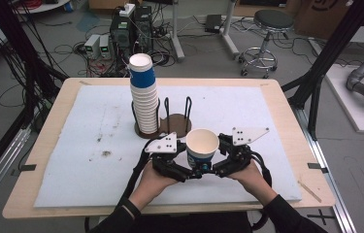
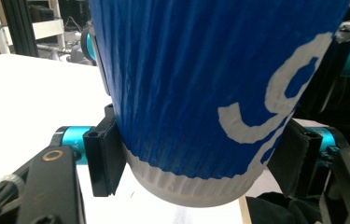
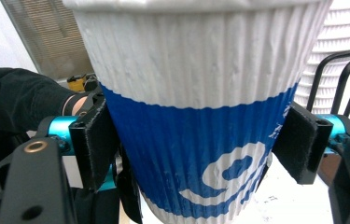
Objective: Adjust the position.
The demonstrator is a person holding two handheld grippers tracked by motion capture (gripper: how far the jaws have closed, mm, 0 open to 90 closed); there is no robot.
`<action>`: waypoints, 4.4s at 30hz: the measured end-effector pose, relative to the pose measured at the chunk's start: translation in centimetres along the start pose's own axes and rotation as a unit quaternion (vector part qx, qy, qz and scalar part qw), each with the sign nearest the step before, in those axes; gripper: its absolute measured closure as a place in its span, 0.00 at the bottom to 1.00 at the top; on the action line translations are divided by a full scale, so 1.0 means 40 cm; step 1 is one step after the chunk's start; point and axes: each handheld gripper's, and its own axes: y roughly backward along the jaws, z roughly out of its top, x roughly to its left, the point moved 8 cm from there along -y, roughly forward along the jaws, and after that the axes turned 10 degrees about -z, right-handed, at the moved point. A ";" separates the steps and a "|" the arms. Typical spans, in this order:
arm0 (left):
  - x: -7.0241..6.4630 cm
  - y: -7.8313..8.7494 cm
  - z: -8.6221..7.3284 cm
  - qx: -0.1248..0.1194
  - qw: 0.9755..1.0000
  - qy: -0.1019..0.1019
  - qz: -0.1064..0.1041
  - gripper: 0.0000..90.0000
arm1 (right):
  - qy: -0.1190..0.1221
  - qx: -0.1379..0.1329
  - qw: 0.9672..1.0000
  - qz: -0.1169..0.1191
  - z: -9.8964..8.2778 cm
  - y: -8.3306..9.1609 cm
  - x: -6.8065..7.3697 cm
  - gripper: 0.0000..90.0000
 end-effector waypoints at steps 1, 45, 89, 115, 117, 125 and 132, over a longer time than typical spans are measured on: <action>0.000 0.000 0.000 0.000 1.000 0.000 -0.001 0.33 | -0.001 0.000 1.000 0.000 0.000 0.000 0.000 0.25; -0.011 -0.018 -0.006 -0.001 1.000 0.001 -0.018 0.25 | -0.007 -0.032 0.999 0.008 0.031 0.026 0.003 0.21; -0.010 -0.002 0.018 -0.008 1.000 -0.012 -0.005 0.20 | 0.000 -0.034 0.999 0.010 0.031 0.024 0.010 0.21; 0.019 0.231 0.033 -0.032 0.993 -0.020 0.112 0.16 | 0.001 -0.040 0.998 -0.044 0.032 0.064 -0.048 0.22; 0.018 0.249 0.031 -0.032 0.992 -0.024 0.120 0.16 | 0.000 -0.040 0.998 -0.046 0.032 0.065 -0.051 0.22; 0.003 0.300 0.030 -0.039 0.989 -0.031 0.142 0.16 | 0.000 -0.042 0.998 -0.050 0.033 0.064 -0.058 0.22; -0.012 0.314 0.050 -0.047 0.986 -0.049 0.150 0.16 | -0.001 -0.041 0.998 -0.051 0.031 0.068 -0.056 0.22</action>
